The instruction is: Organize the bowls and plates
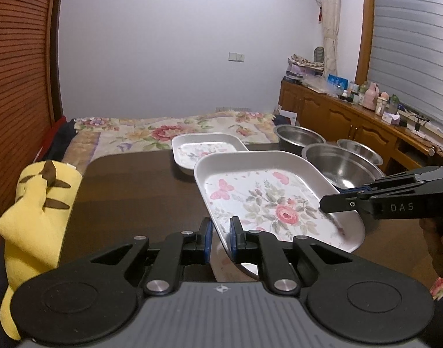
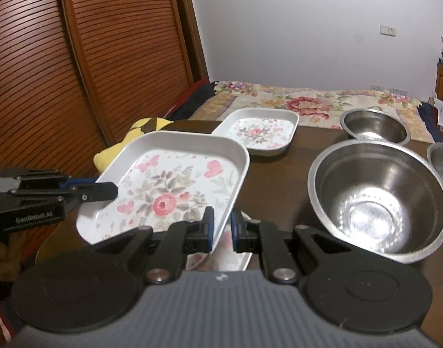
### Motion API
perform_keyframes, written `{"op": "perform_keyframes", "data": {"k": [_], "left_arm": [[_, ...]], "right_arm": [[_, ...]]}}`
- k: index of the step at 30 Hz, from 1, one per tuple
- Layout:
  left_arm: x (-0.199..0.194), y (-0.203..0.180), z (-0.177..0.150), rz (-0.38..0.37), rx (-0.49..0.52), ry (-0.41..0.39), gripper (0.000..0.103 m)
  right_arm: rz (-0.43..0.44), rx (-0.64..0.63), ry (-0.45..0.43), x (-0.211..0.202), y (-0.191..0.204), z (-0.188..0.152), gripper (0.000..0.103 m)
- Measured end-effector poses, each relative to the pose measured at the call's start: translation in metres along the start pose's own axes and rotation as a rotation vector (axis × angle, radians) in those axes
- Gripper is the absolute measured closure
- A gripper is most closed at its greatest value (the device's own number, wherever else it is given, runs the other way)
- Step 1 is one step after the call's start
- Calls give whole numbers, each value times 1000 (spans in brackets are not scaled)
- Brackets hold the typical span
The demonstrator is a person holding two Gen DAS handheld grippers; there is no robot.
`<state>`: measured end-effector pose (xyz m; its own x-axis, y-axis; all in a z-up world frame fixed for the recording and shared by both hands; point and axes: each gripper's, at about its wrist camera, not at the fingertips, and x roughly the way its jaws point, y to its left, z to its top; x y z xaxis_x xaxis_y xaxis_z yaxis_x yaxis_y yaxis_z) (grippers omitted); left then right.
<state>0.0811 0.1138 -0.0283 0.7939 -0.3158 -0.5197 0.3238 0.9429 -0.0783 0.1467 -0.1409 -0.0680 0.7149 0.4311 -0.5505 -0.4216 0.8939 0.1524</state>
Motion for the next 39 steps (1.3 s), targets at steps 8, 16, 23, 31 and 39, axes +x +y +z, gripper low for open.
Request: {"op": "perform_keyframes", "data": {"k": [8,16,23,31,39], "left_arm": [[2,-5,-14,-5,-5,24,90],[5,-10,-27,-4,-3,49,90],[8,-13,-33,-2,1,62,90],[14,-16,-38,17,21,71,90],[17,-21,-38,45,60,65,90]], "right_arm": [[4,20,18,0,-3,-13,89],[-7,24,31,-1,-2,-22,89],[-21,21,26,-2,-1,-27,89],[-41,20,23,0,1,-29,89],[-54,16,15,3,5,-31,89]]}}
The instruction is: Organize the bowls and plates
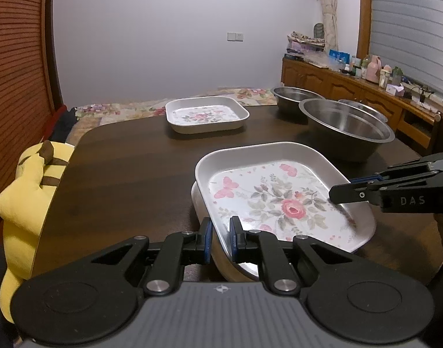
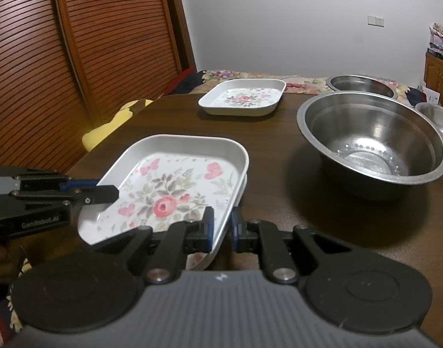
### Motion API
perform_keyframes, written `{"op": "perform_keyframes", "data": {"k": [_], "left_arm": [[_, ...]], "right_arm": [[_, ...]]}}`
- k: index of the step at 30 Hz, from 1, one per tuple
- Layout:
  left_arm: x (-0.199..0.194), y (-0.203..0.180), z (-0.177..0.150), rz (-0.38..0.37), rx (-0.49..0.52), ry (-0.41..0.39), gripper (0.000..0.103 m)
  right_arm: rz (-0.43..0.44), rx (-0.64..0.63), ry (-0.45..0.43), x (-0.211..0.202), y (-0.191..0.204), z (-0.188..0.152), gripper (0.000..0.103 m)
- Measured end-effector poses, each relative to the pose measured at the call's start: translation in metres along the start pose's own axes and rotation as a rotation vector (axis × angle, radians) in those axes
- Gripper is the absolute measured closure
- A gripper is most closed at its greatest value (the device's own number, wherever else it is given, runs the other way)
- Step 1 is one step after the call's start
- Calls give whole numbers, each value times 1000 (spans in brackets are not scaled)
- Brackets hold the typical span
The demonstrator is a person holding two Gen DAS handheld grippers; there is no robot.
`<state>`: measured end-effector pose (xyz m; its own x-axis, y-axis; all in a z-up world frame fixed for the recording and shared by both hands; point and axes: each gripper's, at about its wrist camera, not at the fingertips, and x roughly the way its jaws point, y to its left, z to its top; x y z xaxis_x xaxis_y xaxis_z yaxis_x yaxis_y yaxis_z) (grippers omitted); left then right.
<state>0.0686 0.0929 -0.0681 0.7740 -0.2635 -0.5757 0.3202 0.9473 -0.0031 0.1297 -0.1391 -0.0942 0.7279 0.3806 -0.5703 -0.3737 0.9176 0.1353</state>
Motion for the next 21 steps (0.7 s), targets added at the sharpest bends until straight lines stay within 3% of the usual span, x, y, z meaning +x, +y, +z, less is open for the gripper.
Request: {"op": "perform_keyframes", "data": {"k": [7,21], "left_arm": [[3,-1,-4,38,19,3,90],[8,5,-10,21,-8,12,89]], "right_arm": [[-1,1,-4,2,-1,-3,89],[2,9,-4,3,-2,-6,88]]}}
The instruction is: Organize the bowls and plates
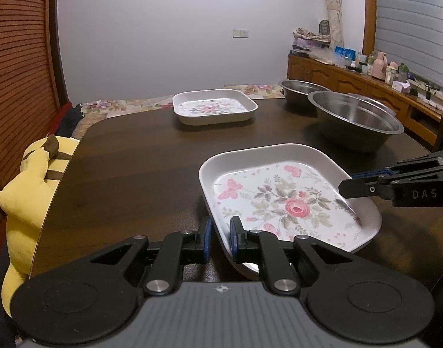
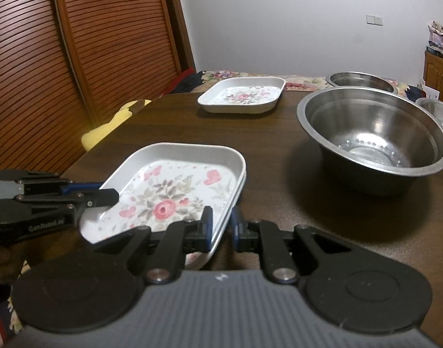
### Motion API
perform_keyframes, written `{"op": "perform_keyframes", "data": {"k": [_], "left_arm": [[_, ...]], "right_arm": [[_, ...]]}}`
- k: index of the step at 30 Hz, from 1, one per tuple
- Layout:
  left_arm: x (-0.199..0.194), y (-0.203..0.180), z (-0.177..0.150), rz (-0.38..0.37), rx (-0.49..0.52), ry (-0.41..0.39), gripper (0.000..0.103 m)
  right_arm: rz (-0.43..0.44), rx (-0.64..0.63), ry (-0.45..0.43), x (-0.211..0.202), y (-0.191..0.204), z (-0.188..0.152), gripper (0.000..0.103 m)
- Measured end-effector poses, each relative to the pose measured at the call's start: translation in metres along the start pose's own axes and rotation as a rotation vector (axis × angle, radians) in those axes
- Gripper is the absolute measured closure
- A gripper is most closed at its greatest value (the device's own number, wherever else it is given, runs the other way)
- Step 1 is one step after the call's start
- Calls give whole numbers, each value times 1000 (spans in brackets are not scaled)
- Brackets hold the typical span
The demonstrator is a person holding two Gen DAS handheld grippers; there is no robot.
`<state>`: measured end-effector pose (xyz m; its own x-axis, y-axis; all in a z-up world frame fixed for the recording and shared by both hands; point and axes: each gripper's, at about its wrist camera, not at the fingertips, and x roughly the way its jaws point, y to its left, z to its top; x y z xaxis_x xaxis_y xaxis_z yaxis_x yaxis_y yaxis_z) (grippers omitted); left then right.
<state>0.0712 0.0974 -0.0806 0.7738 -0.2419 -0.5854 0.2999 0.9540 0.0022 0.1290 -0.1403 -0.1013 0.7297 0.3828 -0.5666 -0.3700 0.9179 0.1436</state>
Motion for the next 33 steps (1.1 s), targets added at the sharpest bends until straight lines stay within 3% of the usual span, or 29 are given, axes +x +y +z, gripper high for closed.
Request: {"op": "perform_keyframes", "data": {"k": [12,20,22,33], "left_arm": [[-6,8,8,-10,-25,-19,87],[-14,16,33,-19,-21,-63,71],[-15,17,40,-26,-22,-77,60],[-22,18,75,-33,7,-132,52]], "right_arm": [[-1,-6,-27,-8,-2,9,87],[-1,-35,-90,-23,0,34,87],[-5,-42,-104,-25,-1,40,87],[-11,-66,-161,-35,-1,68,87]]}}
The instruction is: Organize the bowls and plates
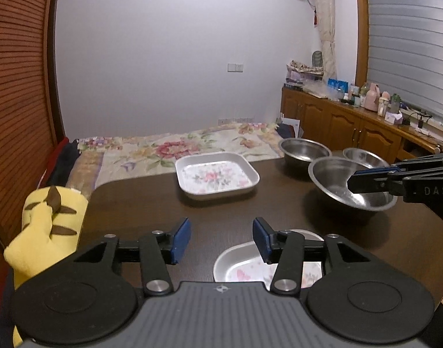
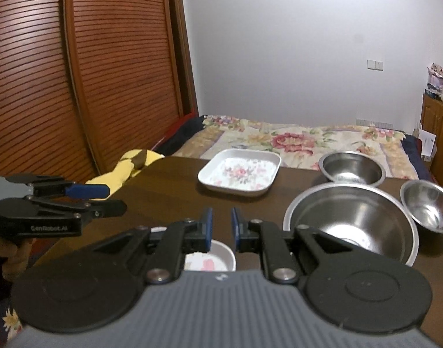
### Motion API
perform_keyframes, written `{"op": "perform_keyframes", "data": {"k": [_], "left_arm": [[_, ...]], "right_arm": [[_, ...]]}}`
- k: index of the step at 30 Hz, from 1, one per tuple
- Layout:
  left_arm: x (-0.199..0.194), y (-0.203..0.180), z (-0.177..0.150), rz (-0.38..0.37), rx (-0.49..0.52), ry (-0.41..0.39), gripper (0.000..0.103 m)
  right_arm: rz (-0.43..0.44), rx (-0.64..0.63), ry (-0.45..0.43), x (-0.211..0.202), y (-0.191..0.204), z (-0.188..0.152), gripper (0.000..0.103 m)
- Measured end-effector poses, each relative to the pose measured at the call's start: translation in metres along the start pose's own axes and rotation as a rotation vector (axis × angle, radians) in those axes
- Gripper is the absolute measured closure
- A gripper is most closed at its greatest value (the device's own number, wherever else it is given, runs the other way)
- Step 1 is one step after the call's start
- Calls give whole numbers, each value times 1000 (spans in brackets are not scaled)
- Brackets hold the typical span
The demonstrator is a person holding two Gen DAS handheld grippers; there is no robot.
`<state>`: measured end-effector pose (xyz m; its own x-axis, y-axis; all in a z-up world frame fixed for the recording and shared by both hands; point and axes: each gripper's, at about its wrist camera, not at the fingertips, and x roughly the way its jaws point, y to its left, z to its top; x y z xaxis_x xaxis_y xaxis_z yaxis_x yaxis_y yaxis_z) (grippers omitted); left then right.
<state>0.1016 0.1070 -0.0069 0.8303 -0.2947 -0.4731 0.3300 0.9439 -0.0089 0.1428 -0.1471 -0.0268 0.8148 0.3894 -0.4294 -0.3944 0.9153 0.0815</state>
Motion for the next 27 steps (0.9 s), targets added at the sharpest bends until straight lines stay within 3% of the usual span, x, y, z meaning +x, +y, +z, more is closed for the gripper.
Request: {"op": "perform_keyframes", "data": {"k": [6,27], "left_arm": [[5,6,15,-2,5,-7,45],[77,39,60,-19,12,26,42]], "right_arm": [[4,-1,-13,2,-3,13,87],[-14,-86,61,71,-19,58,87]]}}
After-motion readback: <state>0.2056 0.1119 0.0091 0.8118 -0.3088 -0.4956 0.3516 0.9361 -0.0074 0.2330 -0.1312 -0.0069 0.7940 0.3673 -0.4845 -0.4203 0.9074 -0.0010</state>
